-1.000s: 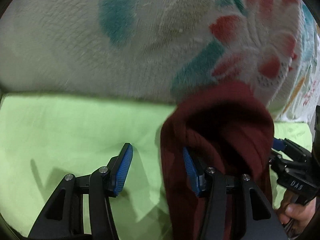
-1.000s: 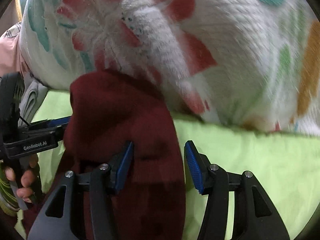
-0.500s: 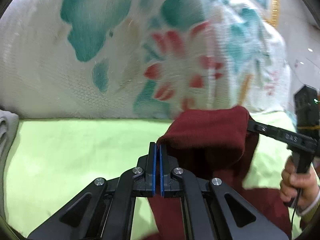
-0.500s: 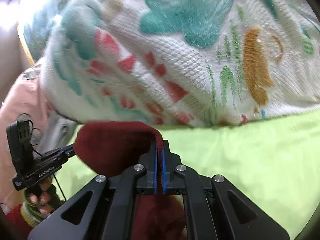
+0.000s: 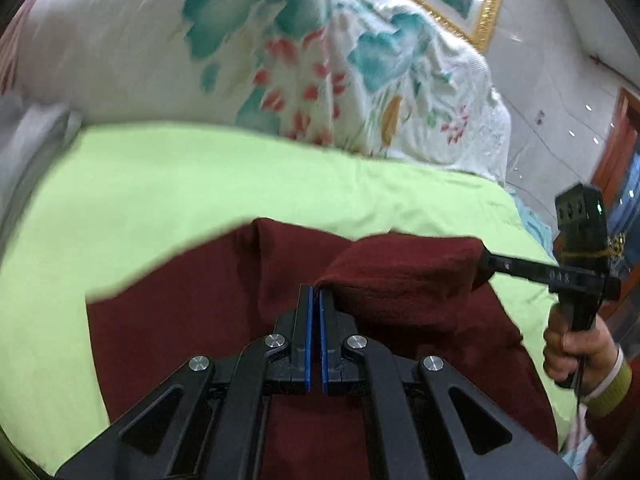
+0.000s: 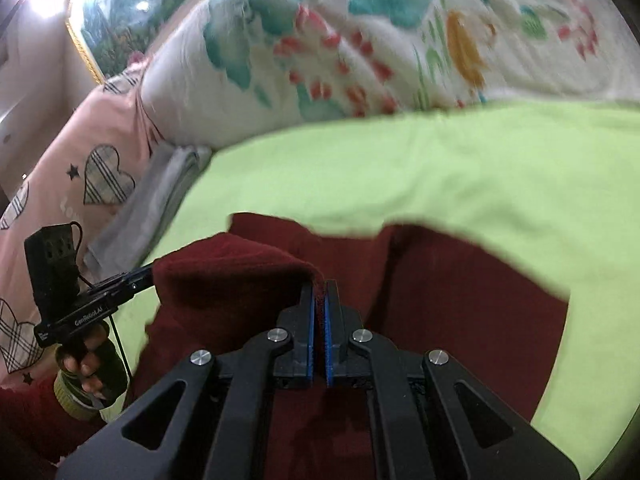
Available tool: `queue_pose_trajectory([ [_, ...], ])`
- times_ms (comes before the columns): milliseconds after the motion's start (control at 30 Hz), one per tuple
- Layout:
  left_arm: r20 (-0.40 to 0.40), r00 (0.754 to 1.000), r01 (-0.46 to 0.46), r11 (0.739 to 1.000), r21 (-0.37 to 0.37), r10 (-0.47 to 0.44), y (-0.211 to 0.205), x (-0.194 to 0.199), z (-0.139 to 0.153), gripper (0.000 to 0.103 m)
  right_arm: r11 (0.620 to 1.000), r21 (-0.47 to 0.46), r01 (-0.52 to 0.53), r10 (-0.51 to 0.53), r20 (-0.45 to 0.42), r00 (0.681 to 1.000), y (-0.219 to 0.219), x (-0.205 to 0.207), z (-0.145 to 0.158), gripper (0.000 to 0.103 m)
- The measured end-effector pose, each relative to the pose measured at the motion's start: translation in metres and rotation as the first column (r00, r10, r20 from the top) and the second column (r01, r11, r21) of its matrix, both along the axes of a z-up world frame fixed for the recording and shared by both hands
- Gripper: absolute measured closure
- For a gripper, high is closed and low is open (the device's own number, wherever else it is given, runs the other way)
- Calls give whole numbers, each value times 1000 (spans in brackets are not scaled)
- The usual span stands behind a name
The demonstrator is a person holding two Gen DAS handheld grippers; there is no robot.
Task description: Fold large clothes
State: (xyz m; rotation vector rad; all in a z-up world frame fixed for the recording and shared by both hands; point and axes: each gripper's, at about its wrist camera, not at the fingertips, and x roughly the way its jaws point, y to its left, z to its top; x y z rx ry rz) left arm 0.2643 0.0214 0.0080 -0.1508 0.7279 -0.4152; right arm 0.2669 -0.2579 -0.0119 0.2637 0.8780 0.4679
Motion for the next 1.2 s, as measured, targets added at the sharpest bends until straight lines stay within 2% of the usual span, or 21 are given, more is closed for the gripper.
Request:
queue_pose_trajectory([
  [100,-58,998,-26,999,-32,24,6,-19,-21,102,1000,-29,6,-7,-26,1000,8,-26,-19,99],
  [200,-75,997,-27,999,-40,24,9,-39,-32,102,999,-35,16,-17,-20,1000,12,-45,-24,99],
  [300,-106,994,1,999,-39,-5,10,-55,-42,101,999,-38,20,-22,-39,999,11,-54,-28,92],
  [367,-135,991,9,999,-42,-15,16,-62,-47,101,999,-35,34,-36,-59,998,6,-61,-28,70],
  [433,-172,985,8,997,-73,-21,26,-66,-49,96,998,-14,65,-66,-61,996,-6,-69,-25,60],
  [467,-184,983,9,996,-93,-26,31,-67,-49,89,997,9,79,-78,-64,995,-12,-72,-24,57],
  [500,-197,980,4,993,-114,-26,37,-66,-49,79,994,47,97,-93,-70,993,-21,-75,-22,57],
  [600,-229,973,-21,980,-199,-26,49,-56,-47,70,973,169,157,-140,-109,984,-44,-75,-22,57],
  [700,-300,952,-23,962,-273,-63,46,-35,-54,62,944,255,208,-172,-157,973,-54,-65,-28,57],
  [867,-404,907,-1,961,-278,-116,23,-7,-75,57,944,250,215,-158,-231,960,-37,-47,-45,57],
  [933,-419,899,7,960,-280,-129,16,-2,-81,58,946,249,209,-141,-264,954,-28,-43,-55,57],
  [1000,-407,904,16,961,-277,-133,13,0,-81,61,947,252,202,-127,-286,950,-21,-40,-63,57],
  [1033,-401,906,21,960,-278,-136,12,0,-81,66,946,253,202,-124,-292,948,-19,-40,-65,57],
  [1067,-391,909,29,958,-284,-143,11,0,-80,84,946,254,201,-121,-298,947,-18,-39,-66,61],
  [1100,-388,909,35,957,-287,-150,11,0,-80,102,947,256,196,-115,-299,947,-16,-38,-67,69],
  [1133,-384,911,39,958,-285,-151,10,0,-79,99,949,253,190,-112,-295,949,-15,-37,-66,90],
  [1200,-336,930,51,957,-285,-149,9,-2,-67,100,946,264,188,-112,-279,954,-15,-35,-60,93],
])
